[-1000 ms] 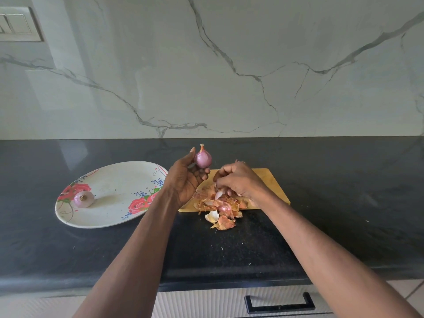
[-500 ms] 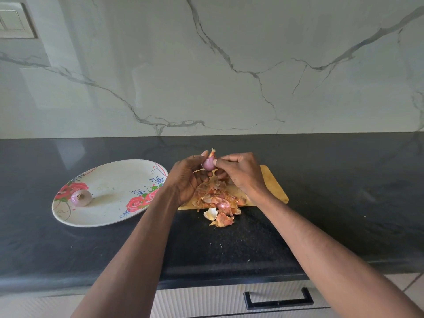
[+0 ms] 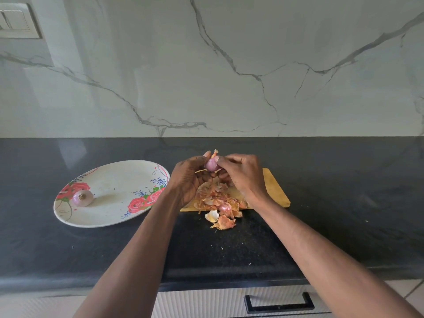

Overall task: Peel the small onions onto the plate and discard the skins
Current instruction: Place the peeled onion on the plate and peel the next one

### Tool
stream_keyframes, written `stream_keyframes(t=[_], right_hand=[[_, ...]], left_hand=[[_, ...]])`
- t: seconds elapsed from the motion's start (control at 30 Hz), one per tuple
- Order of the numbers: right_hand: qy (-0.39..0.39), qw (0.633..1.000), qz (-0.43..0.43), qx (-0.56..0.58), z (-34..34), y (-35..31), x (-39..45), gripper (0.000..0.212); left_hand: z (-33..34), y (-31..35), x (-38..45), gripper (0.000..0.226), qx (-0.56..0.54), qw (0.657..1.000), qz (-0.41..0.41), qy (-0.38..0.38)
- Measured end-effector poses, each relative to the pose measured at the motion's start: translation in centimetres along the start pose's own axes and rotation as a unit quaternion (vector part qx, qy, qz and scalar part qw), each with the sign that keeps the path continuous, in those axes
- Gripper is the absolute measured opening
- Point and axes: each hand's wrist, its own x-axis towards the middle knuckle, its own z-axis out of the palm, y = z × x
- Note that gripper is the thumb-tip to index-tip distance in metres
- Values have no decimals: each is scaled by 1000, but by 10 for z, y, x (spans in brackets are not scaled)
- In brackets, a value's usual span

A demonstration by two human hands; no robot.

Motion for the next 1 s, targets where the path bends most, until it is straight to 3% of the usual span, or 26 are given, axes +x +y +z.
stream_keyframes(t=[0.1, 0.47, 0.63, 0.77, 1.0], right_hand=[[1, 1000, 9, 25, -2, 0, 1, 5], [6, 1000, 7, 16, -1, 5, 3, 2], [11, 1000, 5, -2, 4, 4, 3, 8], [14, 1000, 14, -13, 1, 2, 3, 12], [11, 997, 64, 52, 2, -2, 2, 13]], left_hand=[[0, 1, -1, 16, 5, 1000, 8, 10], [1, -3, 0, 11, 42, 999, 24, 22], [2, -2, -2, 10, 54, 998, 19, -7], [3, -2, -5, 26, 66, 997, 18, -47], [2, -1, -4, 14, 54, 998, 14, -8]])
